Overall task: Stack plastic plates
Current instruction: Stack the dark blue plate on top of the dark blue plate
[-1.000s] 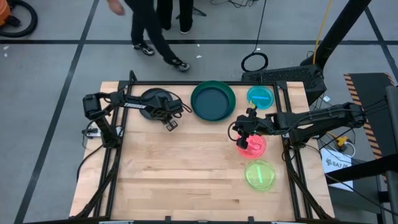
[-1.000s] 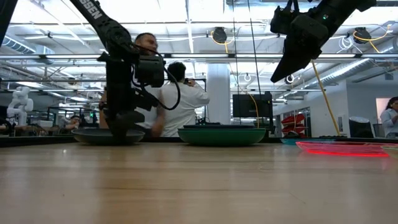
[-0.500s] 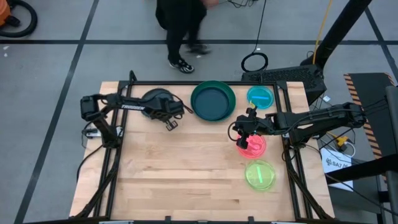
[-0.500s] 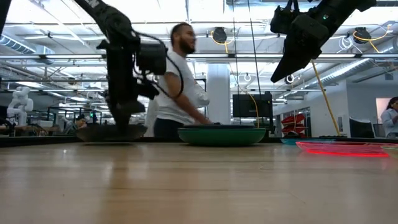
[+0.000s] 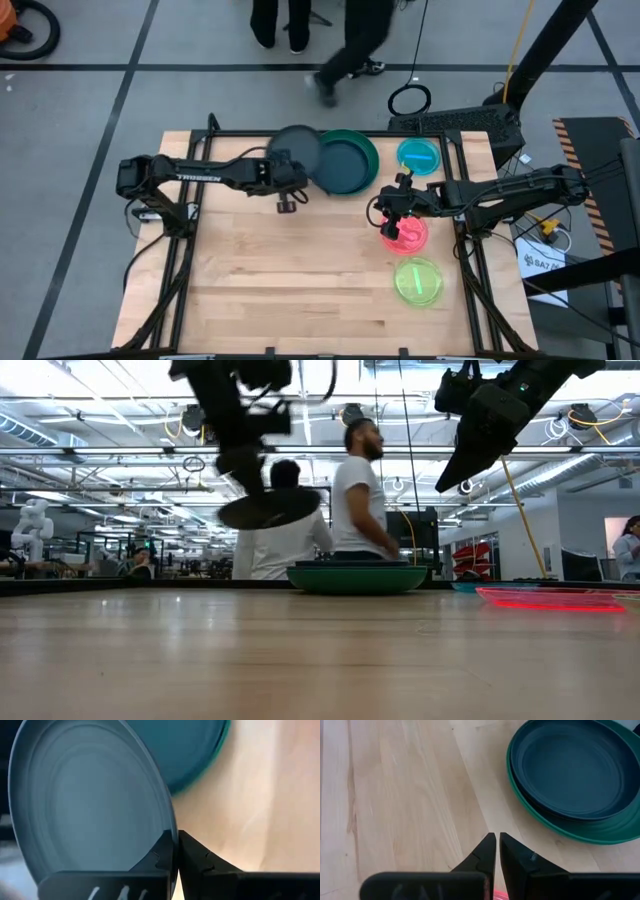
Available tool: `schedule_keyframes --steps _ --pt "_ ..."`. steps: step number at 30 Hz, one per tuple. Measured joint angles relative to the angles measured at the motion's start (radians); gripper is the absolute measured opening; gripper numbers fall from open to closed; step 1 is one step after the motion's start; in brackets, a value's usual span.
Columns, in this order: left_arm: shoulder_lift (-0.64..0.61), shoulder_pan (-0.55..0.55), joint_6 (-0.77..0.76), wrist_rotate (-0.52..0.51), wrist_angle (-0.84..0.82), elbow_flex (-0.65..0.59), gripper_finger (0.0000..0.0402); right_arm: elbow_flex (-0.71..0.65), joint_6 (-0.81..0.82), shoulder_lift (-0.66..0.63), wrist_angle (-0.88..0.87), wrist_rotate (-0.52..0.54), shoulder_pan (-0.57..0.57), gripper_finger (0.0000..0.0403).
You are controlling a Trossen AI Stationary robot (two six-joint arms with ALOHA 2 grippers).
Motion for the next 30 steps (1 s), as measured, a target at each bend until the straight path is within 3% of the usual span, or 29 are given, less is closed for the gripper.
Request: schedule_keyframes --steps 5,19,30 --pt "0.033 -0.007 0.058 0.139 0.166 0.044 0.0011 0.000 -0.010 0.000 -0.003 -0.001 0.000 0.0018" --pt "0.199 0.011 0.082 0.200 0.382 0.049 0.0011 0.000 -0.010 -0.001 -0.027 -0.003 0.000 0.0018" --pt "0.221 0.026 0.052 0.198 0.419 0.048 0.0080 0.000 -0.010 -0.001 -0.025 -0.004 0.000 0.0018"
